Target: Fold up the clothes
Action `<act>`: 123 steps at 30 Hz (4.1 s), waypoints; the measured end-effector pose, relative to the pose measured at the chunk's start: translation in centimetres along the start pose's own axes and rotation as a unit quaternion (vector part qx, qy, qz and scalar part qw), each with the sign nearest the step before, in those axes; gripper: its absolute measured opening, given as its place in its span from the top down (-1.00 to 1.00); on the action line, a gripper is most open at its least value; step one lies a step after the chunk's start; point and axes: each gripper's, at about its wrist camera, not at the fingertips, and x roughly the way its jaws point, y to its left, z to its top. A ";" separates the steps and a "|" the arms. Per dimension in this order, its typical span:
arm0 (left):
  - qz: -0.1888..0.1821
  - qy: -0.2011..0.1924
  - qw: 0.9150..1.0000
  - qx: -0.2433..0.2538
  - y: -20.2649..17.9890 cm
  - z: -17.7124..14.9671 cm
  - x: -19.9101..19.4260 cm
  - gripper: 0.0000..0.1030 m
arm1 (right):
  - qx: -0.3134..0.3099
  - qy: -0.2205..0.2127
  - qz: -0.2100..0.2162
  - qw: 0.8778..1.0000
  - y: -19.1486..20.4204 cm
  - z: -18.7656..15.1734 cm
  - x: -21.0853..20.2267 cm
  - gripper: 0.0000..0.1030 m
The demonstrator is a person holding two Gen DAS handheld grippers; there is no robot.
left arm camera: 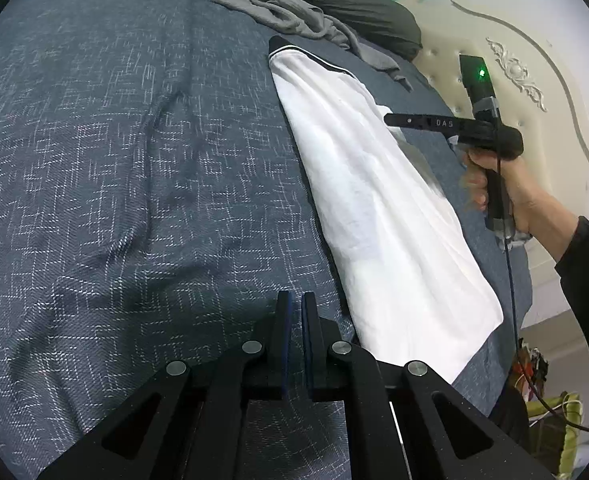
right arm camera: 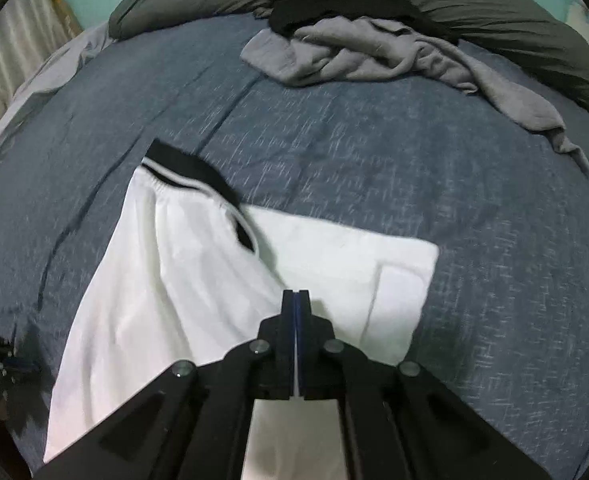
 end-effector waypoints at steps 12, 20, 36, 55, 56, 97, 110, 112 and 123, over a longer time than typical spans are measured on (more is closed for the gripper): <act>0.000 -0.001 1.000 0.001 0.5 -0.2 -0.4 0.90 | 0.013 0.014 0.014 1.000 -0.1 -0.2 1.5 0.79; 0.000 0.000 1.000 0.000 0.7 -0.5 -0.7 0.90 | -0.022 0.027 0.006 0.999 0.5 0.0 3.2 0.89; -0.001 0.001 1.000 -0.002 0.6 -0.3 -0.3 0.90 | -0.001 0.023 0.007 1.000 0.0 0.3 1.7 0.90; -0.001 0.005 1.000 -0.003 0.4 -0.2 0.2 0.90 | -0.024 0.004 -0.006 1.000 -0.2 -2.0 0.8 0.95; -0.001 0.005 1.000 -0.004 0.4 -0.2 0.2 0.90 | -0.016 -0.003 -0.008 1.000 -0.6 -1.7 0.5 0.95; -0.035 0.030 0.999 0.022 -1.9 -0.9 2.0 0.90 | 0.154 -0.001 0.047 0.987 -7.2 -5.8 -1.8 0.90; -0.034 0.044 0.998 0.028 -2.1 -1.5 2.5 0.91 | 0.185 -0.013 0.000 0.983 -9.0 -6.9 -2.7 0.94; -0.033 0.044 0.998 0.028 -2.1 -1.5 2.5 0.91 | 0.178 -0.013 -0.001 0.984 -8.7 -6.6 -2.8 0.94; -0.054 0.023 0.998 0.012 -2.1 -0.9 1.2 0.89 | 0.181 -0.038 -0.012 0.983 -8.8 -5.3 -4.5 0.91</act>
